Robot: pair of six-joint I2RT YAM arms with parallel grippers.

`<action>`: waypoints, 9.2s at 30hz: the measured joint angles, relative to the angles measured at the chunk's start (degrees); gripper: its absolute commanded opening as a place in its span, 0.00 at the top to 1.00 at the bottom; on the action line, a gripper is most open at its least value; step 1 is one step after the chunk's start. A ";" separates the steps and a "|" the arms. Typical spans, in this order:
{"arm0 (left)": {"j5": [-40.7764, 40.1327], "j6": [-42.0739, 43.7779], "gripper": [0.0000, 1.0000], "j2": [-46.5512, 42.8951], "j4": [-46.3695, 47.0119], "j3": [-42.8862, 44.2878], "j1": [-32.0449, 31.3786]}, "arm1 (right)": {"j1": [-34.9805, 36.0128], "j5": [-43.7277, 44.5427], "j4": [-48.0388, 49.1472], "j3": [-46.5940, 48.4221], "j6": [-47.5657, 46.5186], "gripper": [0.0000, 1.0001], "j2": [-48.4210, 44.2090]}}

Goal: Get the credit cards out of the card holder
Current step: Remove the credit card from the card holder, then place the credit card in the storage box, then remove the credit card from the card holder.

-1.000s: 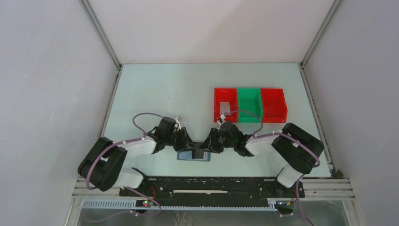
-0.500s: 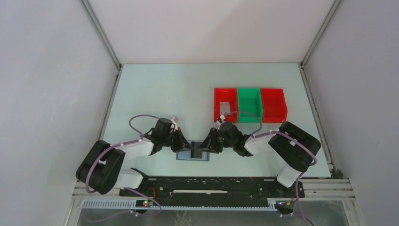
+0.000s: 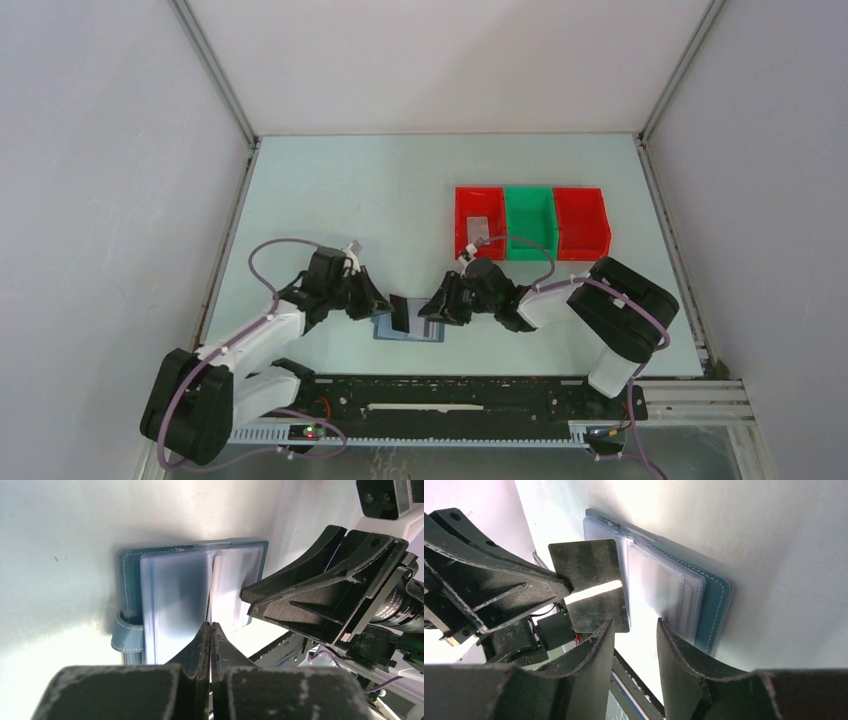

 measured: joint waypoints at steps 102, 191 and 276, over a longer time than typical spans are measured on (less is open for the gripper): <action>-2.43 5.55 0.42 -11.28 -15.56 15.32 0.52 | -40.81 36.87 -64.57 42.07 -57.35 0.50 -11.21; -4.55 2.32 0.43 6.54 -2.38 3.34 -1.49 | 2.10 7.82 -20.22 5.88 -4.98 0.52 -5.73; -4.48 2.36 0.43 8.15 -0.61 3.32 -1.49 | 4.20 12.13 -20.02 4.50 -3.45 0.51 -7.08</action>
